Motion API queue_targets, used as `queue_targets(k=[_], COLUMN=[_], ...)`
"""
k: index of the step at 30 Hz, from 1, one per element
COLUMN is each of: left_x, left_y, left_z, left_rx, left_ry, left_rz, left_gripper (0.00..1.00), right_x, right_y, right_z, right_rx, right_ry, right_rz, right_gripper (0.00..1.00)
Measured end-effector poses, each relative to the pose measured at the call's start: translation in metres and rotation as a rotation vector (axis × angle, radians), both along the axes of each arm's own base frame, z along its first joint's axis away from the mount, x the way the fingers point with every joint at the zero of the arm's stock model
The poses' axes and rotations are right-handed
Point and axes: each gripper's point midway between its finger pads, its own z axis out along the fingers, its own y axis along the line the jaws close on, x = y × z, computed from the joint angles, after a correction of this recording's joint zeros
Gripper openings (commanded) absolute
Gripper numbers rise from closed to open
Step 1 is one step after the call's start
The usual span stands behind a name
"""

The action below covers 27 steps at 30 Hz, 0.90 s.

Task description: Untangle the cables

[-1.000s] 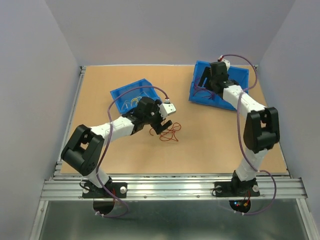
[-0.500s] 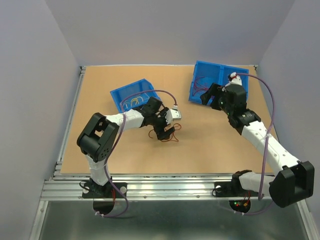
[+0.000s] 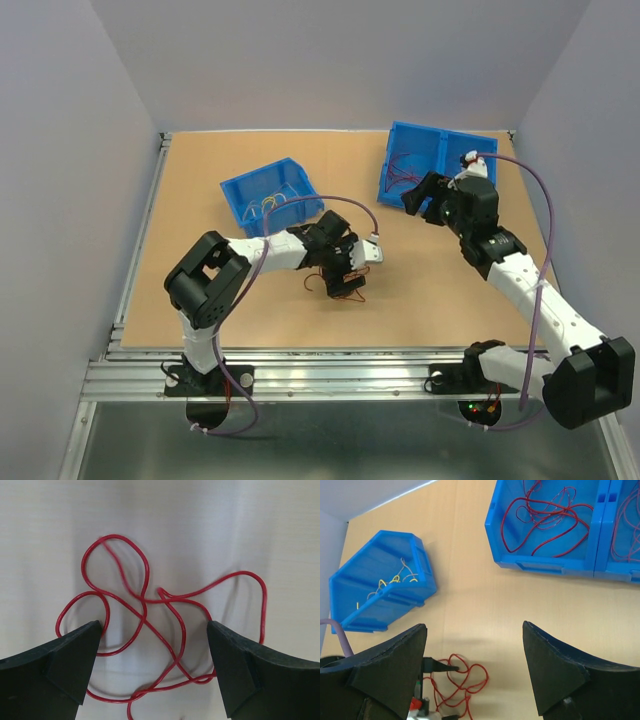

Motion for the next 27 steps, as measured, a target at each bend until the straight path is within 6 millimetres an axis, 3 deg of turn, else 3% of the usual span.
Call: queue_targets(k=[2,5,6,7,8,14,18,21,24,27], left_x=[-0.003,-0.006,-0.007,-0.005,-0.005,0.01,0.046,0.077,0.112,0.146], left_y=[-0.008,-0.015,-0.017,-0.02,-0.025,-0.035,-0.058,-0.081,-0.104,-0.112], left_z=[-0.002,-0.004,-0.004,-0.004,-0.004,0.0,0.016,0.049,0.109,0.165], left_rx=[0.025,0.052,0.055,0.061,0.063,0.073,0.063,-0.013,-0.166,-0.309], left_ry=[-0.047,-0.083,-0.082,-0.094,-0.101,-0.151,-0.191,-0.235,-0.284,-0.313], left_rz=[0.005,0.047,0.054,0.073,0.087,0.176,0.246,0.301,0.373,0.45], left_gripper=[0.87,0.42,0.16,0.04,0.0,0.0,0.0,0.0,0.0,0.0], right_x=[-0.002,-0.005,-0.006,-0.006,-0.006,-0.007,-0.014,-0.023,-0.034,-0.045], right_y=[-0.001,-0.002,-0.002,-0.002,-0.002,-0.005,-0.018,-0.034,-0.056,-0.076], right_z=[0.0,0.004,0.006,0.008,0.01,0.018,0.029,0.04,0.056,0.07], right_rx=[0.0,0.005,0.008,0.011,0.013,0.015,0.015,0.018,0.027,0.046], right_ry=[-0.001,-0.016,-0.021,-0.029,-0.033,-0.058,-0.107,-0.154,-0.217,-0.273], right_rz=[0.0,0.0,-0.001,-0.001,-0.001,-0.017,-0.072,-0.143,-0.25,-0.345], right_gripper=[0.82,0.82,0.82,0.82,0.82,0.82,0.82,0.82,0.81,0.81])
